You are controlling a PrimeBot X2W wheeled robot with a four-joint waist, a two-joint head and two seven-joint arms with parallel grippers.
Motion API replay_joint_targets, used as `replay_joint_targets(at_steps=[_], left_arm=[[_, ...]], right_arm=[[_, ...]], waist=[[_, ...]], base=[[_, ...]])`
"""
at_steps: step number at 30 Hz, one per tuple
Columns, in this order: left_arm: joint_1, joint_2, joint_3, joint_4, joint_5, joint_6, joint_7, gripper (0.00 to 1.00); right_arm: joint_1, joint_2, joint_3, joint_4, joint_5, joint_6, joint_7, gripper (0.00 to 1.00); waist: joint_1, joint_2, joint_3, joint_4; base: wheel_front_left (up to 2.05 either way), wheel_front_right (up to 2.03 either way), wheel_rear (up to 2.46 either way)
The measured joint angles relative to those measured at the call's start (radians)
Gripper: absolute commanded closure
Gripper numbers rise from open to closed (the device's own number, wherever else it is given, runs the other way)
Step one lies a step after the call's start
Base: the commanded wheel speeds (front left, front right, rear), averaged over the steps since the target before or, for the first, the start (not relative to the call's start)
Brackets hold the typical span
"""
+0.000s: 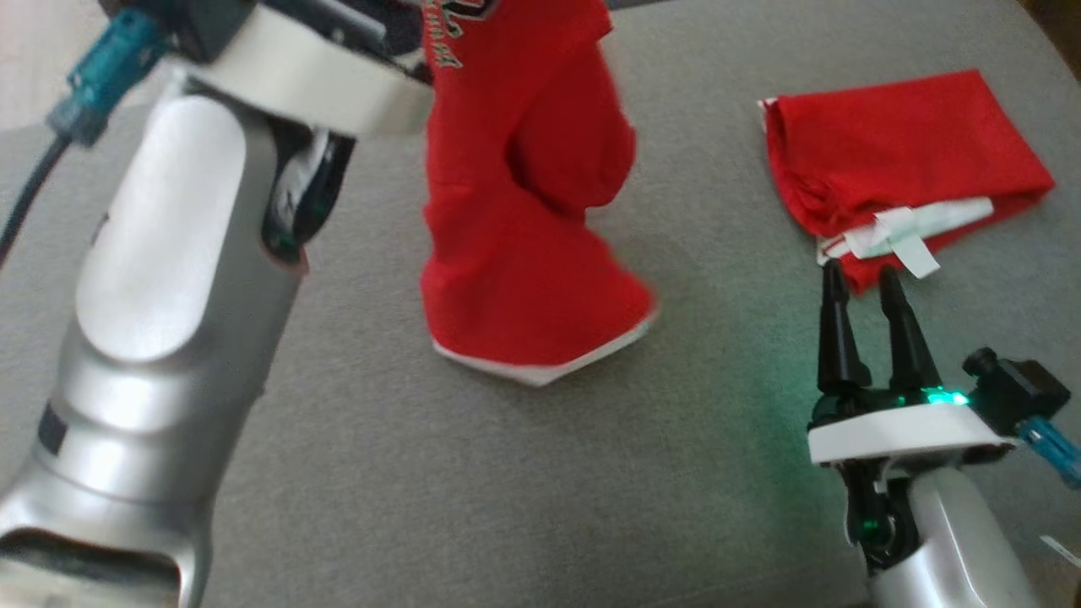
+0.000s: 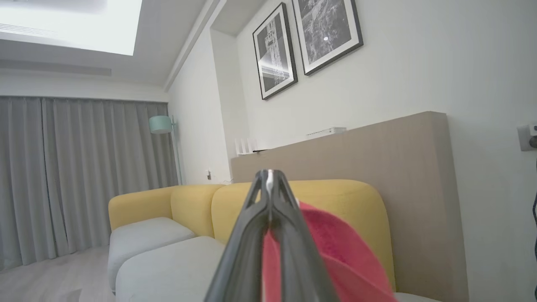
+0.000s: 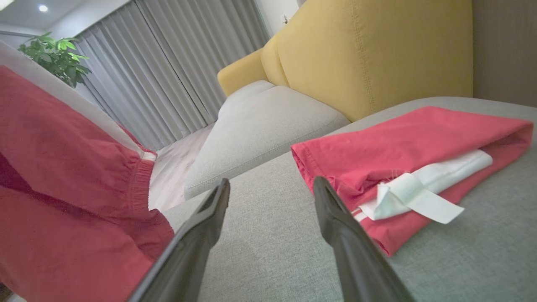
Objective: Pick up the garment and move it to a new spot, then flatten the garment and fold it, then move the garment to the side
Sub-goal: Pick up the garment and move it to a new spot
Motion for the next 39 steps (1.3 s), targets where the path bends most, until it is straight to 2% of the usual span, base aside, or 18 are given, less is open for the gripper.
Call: replay_joint_targets(at_steps=[8,14,16,21,26,34,39], left_arm=[[-0.070,0.012,0.000,0.132,0.024,0.000,-0.026,1.00],[-0.070,-0.029,-0.074,0.222,0.025,-0.022,-0.054,1.00],[-0.072,-0.039,-0.127,0.290,0.050,-0.036,-0.061,0.00],[-0.071,-0.043,-0.195,0.454,0.058,-0.054,-0.074,0.00],[-0.071,-0.035,-0.220,0.514,0.027,-0.063,-0.112,0.00],[-0.064,0.006,-0.212,0.521,-0.003,-0.061,-0.192,0.00],[0.028,0.043,-0.184,0.472,-0.014,-0.017,-0.238,0.00]], right_arm=[[-0.017,0.000,0.013,-0.001,0.020,0.000,0.000,0.00],[-0.030,0.000,0.040,-0.006,0.023,0.000,0.000,0.00],[-0.044,0.000,0.042,-0.011,0.027,0.000,0.000,0.00],[-0.056,0.000,0.049,-0.012,0.029,0.000,0.000,0.00],[-0.056,0.000,0.043,-0.011,0.027,0.000,0.000,0.00],[-0.051,0.000,-0.008,-0.010,-0.011,0.000,0.000,0.00],[-0.030,0.000,-0.055,-0.010,-0.048,0.000,0.000,0.00]], waist=[[0.0000,0.0000,0.039,-0.064],[0.0000,0.0000,0.068,-0.098],[0.0001,0.0000,0.079,-0.108],[0.0001,0.0000,0.093,-0.119],[0.0000,0.0000,0.087,-0.094],[0.0000,0.0000,0.057,-0.015],[0.0000,0.0000,0.027,0.052]], base=[[0.00,0.00,0.00],[0.00,0.00,0.00],[0.00,0.00,0.00],[0.00,0.00,0.00],[0.00,0.00,0.00],[0.00,0.00,0.00],[0.00,0.00,0.00]])
